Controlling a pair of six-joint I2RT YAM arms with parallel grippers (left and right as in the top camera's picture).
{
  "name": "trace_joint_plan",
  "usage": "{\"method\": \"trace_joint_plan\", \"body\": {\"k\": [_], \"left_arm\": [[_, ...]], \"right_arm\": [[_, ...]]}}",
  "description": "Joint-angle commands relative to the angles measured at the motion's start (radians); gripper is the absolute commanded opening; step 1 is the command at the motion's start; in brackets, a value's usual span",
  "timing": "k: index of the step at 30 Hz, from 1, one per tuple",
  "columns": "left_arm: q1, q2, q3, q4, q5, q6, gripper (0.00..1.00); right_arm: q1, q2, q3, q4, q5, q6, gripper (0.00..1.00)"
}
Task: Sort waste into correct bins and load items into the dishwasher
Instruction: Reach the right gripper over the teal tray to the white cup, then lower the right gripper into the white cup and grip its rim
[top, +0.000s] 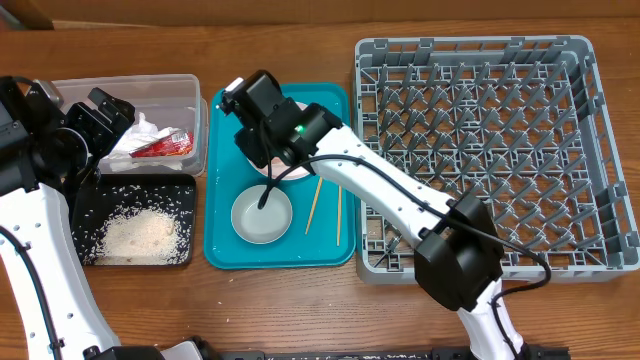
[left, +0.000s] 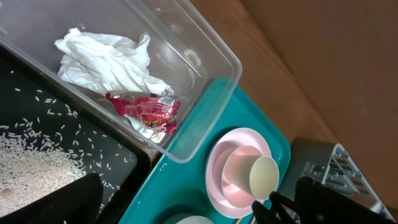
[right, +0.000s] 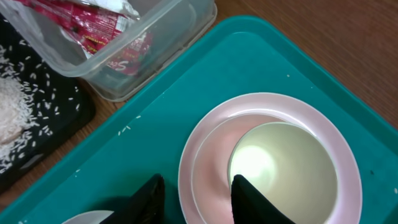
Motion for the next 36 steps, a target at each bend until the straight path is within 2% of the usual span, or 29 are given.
{"method": "trace_joint_plan", "body": {"k": [1,10,17,22,28,36], "left_arm": [[-0.006,-0.004,0.027,-0.001,0.000,-0.009,1.00],[-0.006,-0.004,0.027,-0.001,0.000,-0.009,1.00],[-0.006,-0.004,0.027,-0.001,0.000,-0.009,1.00],[-0.006,-0.004,0.027,-0.001,0.000,-0.009,1.00],[-0.006,-0.004,0.027,-0.001,0.000,-0.009,1.00],[-0.006,-0.004,0.027,-0.001,0.000,-0.009,1.00]], "right_arm": [[-0.002,0.056,0.021,0.018,0.021,-0.009,0.34],[-0.003,0.115,0.019,0.036,0.084,-0.009,0.27],[-0.002,0.114,0.019,0.037,0.100,-0.008,0.27],[0.014,0.076,0.039,0.022,0.099,-0.008,0.27],[0.032,-0.002,0.055,0.041,0.100,-0.008,0.20],[-0.005,0.011,0.036,0.044,0.100,-0.008,0.20]]}}
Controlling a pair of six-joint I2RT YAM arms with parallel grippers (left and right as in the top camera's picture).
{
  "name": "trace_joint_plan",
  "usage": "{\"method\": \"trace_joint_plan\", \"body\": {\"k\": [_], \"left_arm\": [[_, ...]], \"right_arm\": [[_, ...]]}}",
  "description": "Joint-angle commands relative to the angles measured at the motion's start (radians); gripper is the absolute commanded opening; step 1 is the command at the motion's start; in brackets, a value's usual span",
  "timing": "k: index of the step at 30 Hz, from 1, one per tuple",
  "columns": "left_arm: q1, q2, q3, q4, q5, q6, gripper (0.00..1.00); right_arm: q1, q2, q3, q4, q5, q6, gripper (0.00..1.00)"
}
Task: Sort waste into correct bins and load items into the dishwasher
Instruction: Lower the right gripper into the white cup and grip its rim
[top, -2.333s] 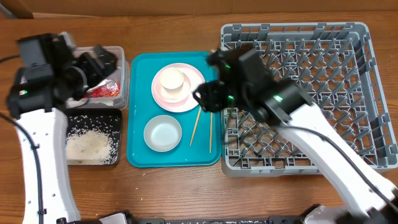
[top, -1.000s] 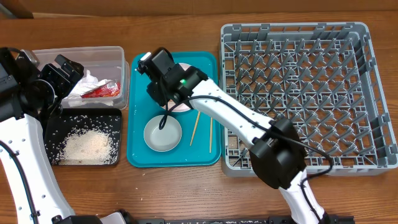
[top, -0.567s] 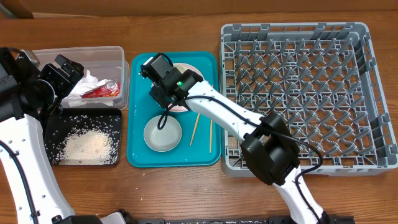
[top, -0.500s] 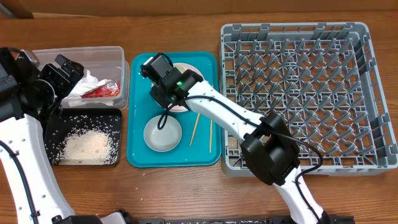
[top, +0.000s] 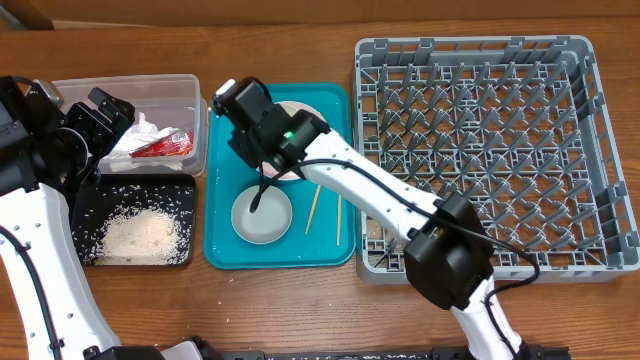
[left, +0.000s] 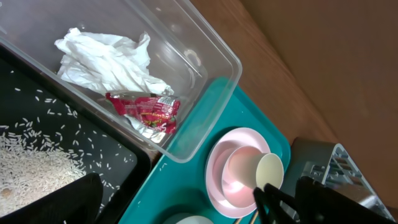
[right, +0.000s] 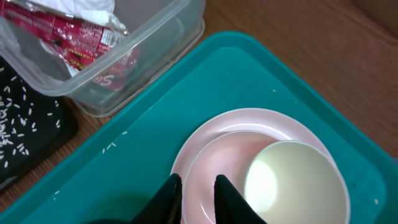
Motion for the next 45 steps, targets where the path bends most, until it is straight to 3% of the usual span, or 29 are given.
{"method": "trace_joint_plan", "body": {"k": [1,45], "left_arm": [[-0.006,-0.004,0.027,-0.002,0.000,-0.009,1.00],[-0.006,-0.004,0.027,-0.002,0.000,-0.009,1.00]], "right_arm": [[-0.034,-0.014,0.011,0.000,0.007,-0.004,0.20],[-0.070,0.075,0.001,-0.113,-0.047,-0.003,0.22]]}}
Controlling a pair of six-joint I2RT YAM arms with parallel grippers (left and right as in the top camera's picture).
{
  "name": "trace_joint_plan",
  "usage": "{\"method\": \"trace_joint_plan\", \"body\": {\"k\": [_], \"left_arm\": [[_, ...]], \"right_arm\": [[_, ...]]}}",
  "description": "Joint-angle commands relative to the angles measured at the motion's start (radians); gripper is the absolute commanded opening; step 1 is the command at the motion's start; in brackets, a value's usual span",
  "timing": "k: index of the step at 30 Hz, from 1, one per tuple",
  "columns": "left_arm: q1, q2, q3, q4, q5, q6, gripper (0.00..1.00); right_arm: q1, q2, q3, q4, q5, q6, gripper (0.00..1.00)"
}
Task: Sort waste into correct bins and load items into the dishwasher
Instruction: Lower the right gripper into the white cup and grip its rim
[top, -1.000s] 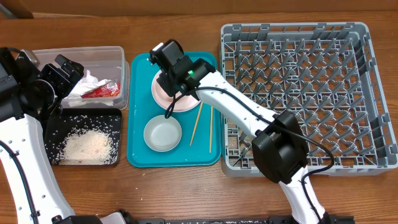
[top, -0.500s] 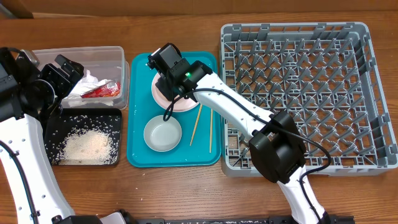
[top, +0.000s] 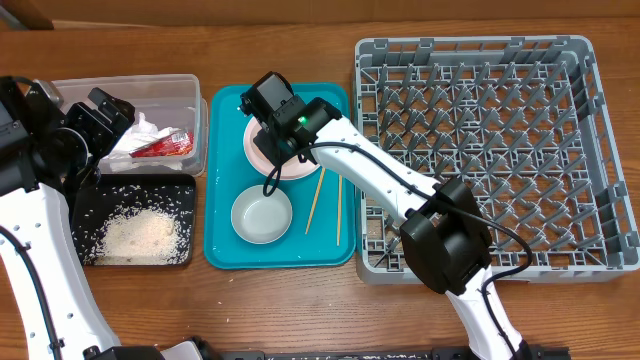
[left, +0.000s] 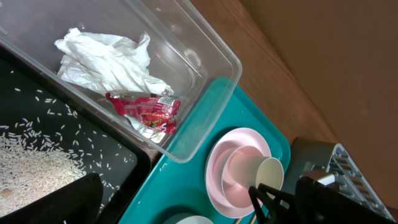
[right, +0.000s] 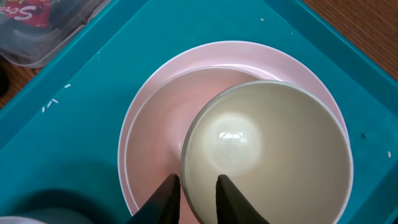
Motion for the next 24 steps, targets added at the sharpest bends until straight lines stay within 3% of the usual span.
{"method": "trace_joint_plan", "body": {"k": [1,24], "left_arm": [[-0.006,-0.004,0.027,-0.001,0.000,-0.009,1.00],[-0.006,-0.004,0.027,-0.001,0.000,-0.009,1.00]], "right_arm": [[0.003,0.014,0.001,0.001,-0.001,-0.003,0.22],[0.002,0.014,-0.003,0.003,0.000,-0.004,0.19]]}}
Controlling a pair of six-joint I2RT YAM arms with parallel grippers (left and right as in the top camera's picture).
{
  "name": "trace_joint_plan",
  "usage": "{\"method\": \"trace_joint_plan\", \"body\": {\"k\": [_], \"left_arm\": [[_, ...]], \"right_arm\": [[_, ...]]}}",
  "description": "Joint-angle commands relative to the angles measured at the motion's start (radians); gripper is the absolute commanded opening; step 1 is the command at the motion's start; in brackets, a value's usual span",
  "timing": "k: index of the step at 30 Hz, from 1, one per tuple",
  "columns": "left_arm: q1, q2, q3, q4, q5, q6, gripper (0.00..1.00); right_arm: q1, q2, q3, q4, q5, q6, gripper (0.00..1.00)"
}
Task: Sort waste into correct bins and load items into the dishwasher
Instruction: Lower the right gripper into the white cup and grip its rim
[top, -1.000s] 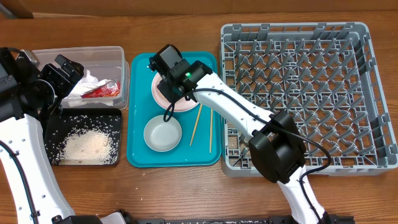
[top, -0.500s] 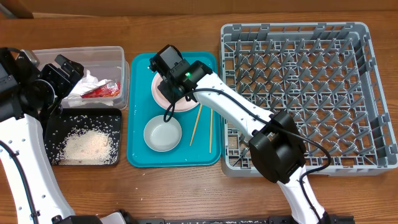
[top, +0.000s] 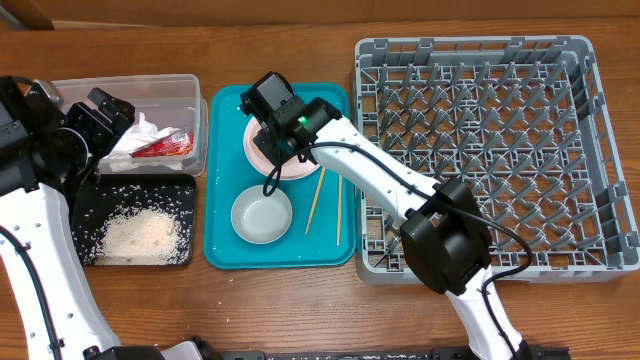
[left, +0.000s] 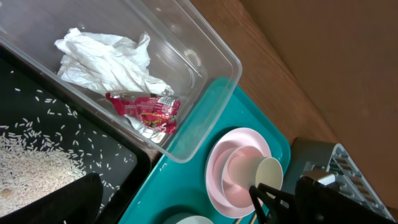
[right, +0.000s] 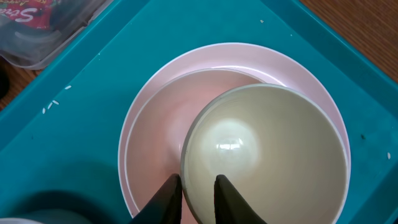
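A cream bowl (right: 267, 155) sits tilted over a pink dish (right: 149, 130) at the back of the teal tray (top: 222, 245). My right gripper (right: 196, 190) is shut on the bowl's left rim, one finger inside and one outside. From overhead the right gripper (top: 270, 135) covers the bowl, and only the pink dish (top: 258, 152) shows around it. In the left wrist view the cream bowl (left: 268, 174) shows beside the right arm's fingers. A grey bowl (top: 262, 214) and two chopsticks (top: 314, 205) also lie on the tray. My left gripper (top: 95, 120) hangs open over the bins, holding nothing.
The grey dishwasher rack (top: 480, 150) fills the right side, close to the tray. On the left are a clear bin (top: 150, 90) with crumpled tissue and a red wrapper (left: 146, 109), and a black bin (top: 140, 235) of rice.
First my right gripper was open over the pink dish's left side, the cream bowl resting in the dish. Then its fingers stood close together farther left of the bowl. By 0.8 s ago they were shut on the bowl's rim, where they remain. The left arm stayed still.
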Motion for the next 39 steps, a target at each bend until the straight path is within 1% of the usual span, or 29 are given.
{"method": "trace_joint_plan", "body": {"k": [1,5,8,18,24,26,34,39], "left_arm": [[-0.006,-0.004,0.027,-0.001,0.000,-0.009,1.00],[-0.006,-0.004,0.027,-0.002,0.000,-0.009,1.00],[-0.006,-0.004,0.027,-0.001,0.000,-0.009,1.00],[-0.006,-0.004,0.027,-0.001,0.000,-0.009,1.00],[-0.006,-0.004,0.027,-0.001,0.000,-0.009,1.00],[-0.006,-0.004,0.027,-0.002,0.000,-0.009,1.00],[-0.006,-0.004,0.027,-0.001,0.000,-0.009,1.00],[-0.008,-0.004,0.027,-0.002,0.000,-0.009,1.00]], "right_arm": [[0.002,0.014,-0.003,-0.002,0.000,-0.004,0.19],[0.003,0.014,-0.003,-0.003,0.008,-0.004,0.19],[0.002,0.014,-0.003,-0.010,0.007,-0.004,0.16],[0.002,0.014,-0.003,-0.026,0.007,-0.004,0.15],[0.003,0.014,-0.003,-0.030,0.007,-0.003,0.10],[0.003,0.014,-0.003,-0.033,0.007,-0.003,0.04],[0.003,0.007,0.000,-0.046,0.007,-0.003,0.04],[0.002,-0.049,0.048,-0.062,0.007,-0.003,0.04]]}}
